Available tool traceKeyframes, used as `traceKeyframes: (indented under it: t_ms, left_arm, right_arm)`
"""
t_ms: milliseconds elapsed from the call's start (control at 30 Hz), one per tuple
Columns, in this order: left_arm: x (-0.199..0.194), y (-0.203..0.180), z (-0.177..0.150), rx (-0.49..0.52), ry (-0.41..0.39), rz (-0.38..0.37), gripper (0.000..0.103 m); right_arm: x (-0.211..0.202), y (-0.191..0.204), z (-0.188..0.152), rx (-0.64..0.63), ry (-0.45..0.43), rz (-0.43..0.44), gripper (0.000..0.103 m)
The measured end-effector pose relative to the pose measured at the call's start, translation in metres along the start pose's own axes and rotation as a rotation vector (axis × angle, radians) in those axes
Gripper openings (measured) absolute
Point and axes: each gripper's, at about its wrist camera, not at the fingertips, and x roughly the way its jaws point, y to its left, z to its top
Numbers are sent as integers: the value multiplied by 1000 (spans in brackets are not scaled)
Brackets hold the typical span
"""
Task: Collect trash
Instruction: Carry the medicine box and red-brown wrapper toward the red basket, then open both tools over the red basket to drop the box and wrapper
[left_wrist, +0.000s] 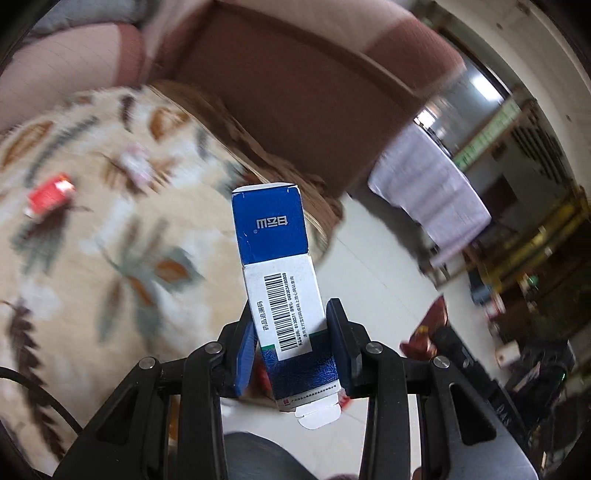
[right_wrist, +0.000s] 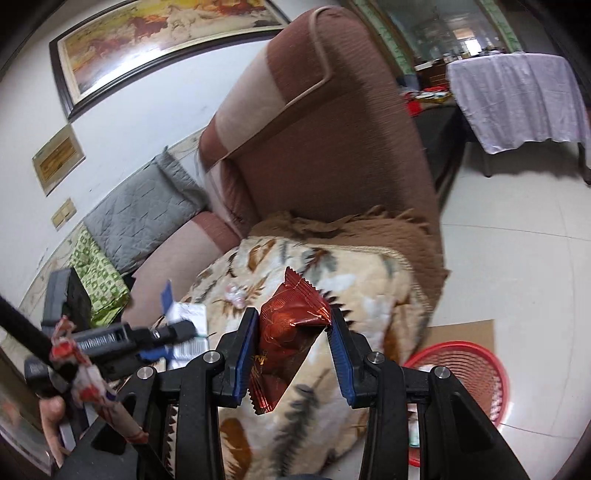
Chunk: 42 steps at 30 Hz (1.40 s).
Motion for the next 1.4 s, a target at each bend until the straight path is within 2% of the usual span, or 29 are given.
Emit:
traceKeyframes:
  t_ms: [133, 300, 467, 733, 867, 967, 1133, 1333, 1400]
  left_arm:
    - [22, -30, -24, 69, 44, 2, 35]
    - [32, -48, -39, 98, 81, -15, 35]
    - [34, -59, -40, 113, 62, -26, 35]
    - [64, -74, -39, 146, 97, -17, 35]
    - [86, -91, -46, 232, 116, 65, 35]
    - [103, -96, -52, 260, 131, 94, 36]
    - [130, -85, -58, 221, 179, 95, 36]
    - [148, -87, -68, 239, 212, 110, 37]
    - [153, -88, -69, 233, 219, 106, 39]
  right_arm:
    - [-19, -31, 3, 51, -23, -30, 41]
    - [-35, -67, -1, 116, -30, -60, 41]
    - [-40, -91, -6, 163, -15, -67, 41]
    - [-36, -105, -10, 163, -5, -115, 41]
    - [-30, -114, -10, 177, 11, -150, 41]
    - [-20, -118, -11, 178, 45, -168, 42]
    - [-10, -124, -12, 186, 67, -214, 42]
    - [-6, -125, -12, 168, 76, -244, 43]
    - [-6, -127, -12, 181, 77, -256, 49]
